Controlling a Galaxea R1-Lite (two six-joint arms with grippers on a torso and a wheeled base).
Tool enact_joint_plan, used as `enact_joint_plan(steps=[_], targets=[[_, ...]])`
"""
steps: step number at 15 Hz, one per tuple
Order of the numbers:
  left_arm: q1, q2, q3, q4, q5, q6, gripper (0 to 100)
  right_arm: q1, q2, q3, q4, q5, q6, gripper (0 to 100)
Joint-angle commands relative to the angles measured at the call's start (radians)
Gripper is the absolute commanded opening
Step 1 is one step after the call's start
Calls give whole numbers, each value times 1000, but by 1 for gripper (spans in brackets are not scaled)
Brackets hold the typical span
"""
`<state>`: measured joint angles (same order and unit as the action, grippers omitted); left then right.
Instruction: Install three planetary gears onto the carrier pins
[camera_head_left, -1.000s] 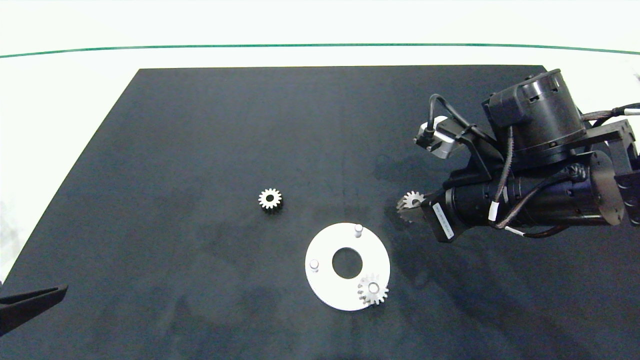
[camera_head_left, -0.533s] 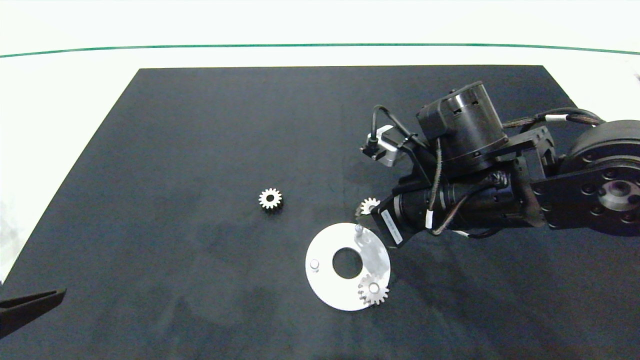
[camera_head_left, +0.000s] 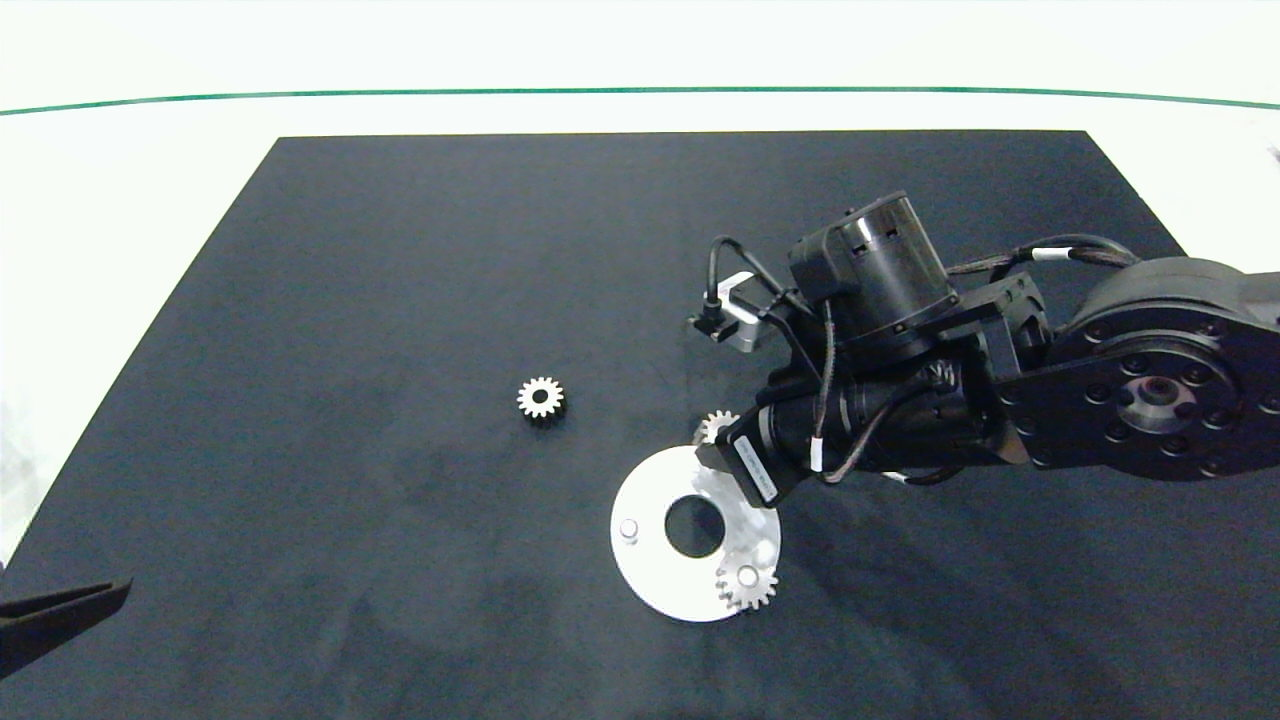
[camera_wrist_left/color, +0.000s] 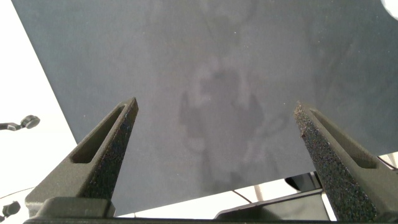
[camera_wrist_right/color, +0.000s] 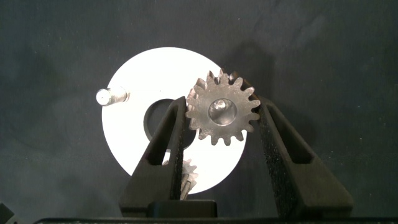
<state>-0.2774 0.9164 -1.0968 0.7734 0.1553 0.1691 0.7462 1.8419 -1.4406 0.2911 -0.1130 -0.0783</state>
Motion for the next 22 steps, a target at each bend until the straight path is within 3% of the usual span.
enact_joint_plan(steps=[1, 22], targets=[[0, -1, 0, 4, 1, 1, 100, 1, 7, 2, 2, -1, -1, 22], [0, -7, 0, 4, 1, 1, 100, 15, 8, 46, 2, -7, -5, 22]])
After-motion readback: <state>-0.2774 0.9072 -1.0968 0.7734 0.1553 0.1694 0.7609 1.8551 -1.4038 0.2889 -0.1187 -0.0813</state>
